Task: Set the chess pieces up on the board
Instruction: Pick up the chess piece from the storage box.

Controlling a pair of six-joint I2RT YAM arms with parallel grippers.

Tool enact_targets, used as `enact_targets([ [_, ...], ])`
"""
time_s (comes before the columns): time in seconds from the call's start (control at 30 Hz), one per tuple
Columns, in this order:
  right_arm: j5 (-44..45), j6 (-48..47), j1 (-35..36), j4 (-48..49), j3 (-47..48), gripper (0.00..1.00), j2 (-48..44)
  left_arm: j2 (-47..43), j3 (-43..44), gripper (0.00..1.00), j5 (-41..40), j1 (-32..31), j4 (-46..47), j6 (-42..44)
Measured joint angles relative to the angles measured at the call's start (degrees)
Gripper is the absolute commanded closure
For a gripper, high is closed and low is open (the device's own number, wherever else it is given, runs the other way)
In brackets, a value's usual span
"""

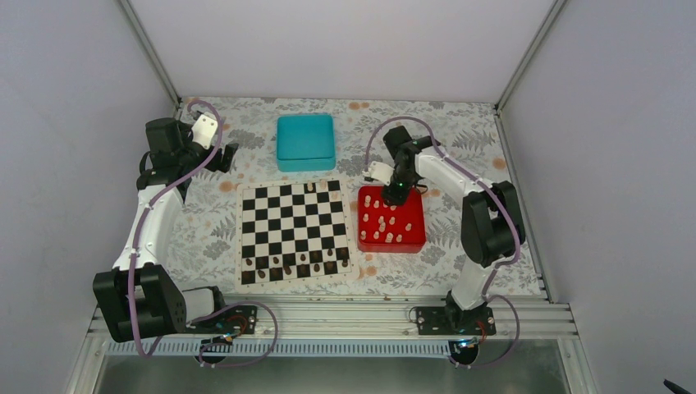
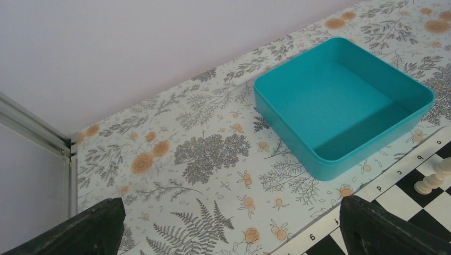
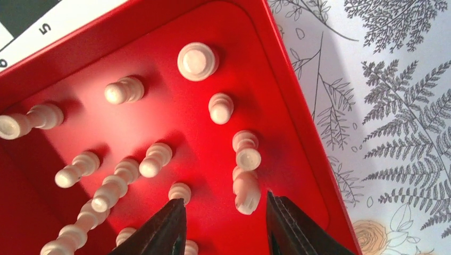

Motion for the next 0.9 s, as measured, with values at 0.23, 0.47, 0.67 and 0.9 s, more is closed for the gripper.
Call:
enact_targets([
  [0.23,-0.1,0.0,0.0,3.1,-0.5,0.6,0.9,0.0,0.0,0.0,0.0,0.0,0.0,0.0],
  [0.47,-0.1,0.0,0.0,4.0,-0.4,0.6,3.2,0.0,0.0,0.0,0.0,0.0,0.0,0.0],
  [0.67,-0.1,0.0,0.0,4.5,-0.3,0.6,5.4,0.0,-0.1,0.0,0.0,0.0,0.0,0.0],
  [0.9,-0.1,-0.1,0.0,5.2,-0.3,0.68,6.2,0.0,-0.1,0.0,0.0,0.0,0.0,0.1],
])
